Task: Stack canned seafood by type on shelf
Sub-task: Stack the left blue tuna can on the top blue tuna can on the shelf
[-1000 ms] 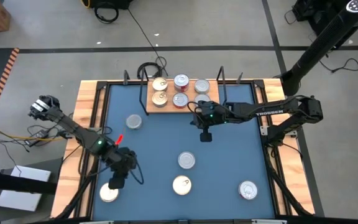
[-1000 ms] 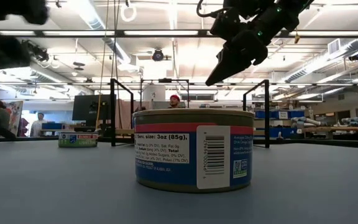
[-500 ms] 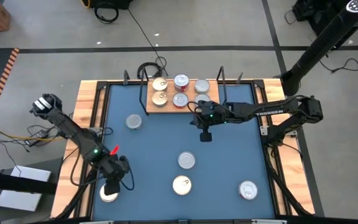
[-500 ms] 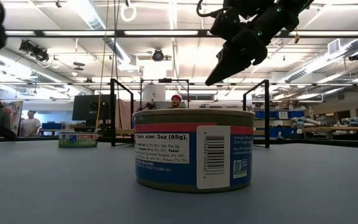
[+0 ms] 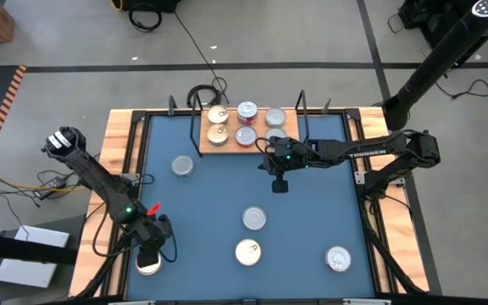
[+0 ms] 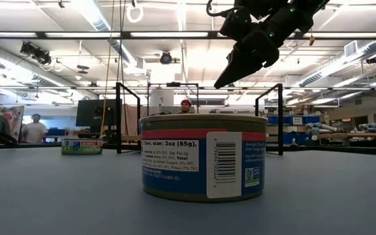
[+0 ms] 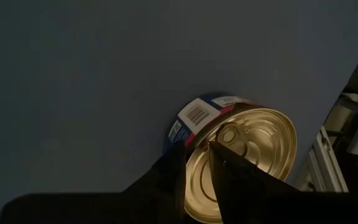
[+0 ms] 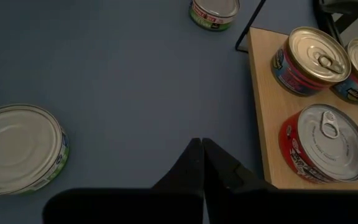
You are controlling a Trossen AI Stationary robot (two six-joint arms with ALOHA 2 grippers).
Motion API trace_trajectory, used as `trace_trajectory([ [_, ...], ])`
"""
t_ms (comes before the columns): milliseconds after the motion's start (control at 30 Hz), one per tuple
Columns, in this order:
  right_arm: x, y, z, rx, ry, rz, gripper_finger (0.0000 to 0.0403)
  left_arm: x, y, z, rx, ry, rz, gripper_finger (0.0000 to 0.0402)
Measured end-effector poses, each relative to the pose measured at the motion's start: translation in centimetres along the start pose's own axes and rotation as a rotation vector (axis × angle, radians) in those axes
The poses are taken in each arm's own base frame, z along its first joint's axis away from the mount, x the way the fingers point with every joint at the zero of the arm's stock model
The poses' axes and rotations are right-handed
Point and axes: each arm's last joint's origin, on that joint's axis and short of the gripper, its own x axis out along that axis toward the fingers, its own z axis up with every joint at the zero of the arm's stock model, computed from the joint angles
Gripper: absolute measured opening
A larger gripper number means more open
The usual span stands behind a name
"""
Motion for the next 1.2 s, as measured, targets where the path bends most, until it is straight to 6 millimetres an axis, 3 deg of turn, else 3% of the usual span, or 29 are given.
trace_trajectory([
  [567,0.0,0.0,0.1,-0.001,-0.007,-0.002,0.0003,1.4,-0.1,0.4,0.099,0.021,0.018,0.0075],
  [867,0.0,-0.1,0.2,-0.003,-0.022,-0.005,0.0005,1.1,-0.9,0.8,0.122,-0.026,-0.011,0.0009],
  [1200,0.0,-0.1,0.2,-0.003,-0.023,-0.006,0.0007,0.0,-0.5,3.3,0.064,-0.137,-0.008,0.0002],
])
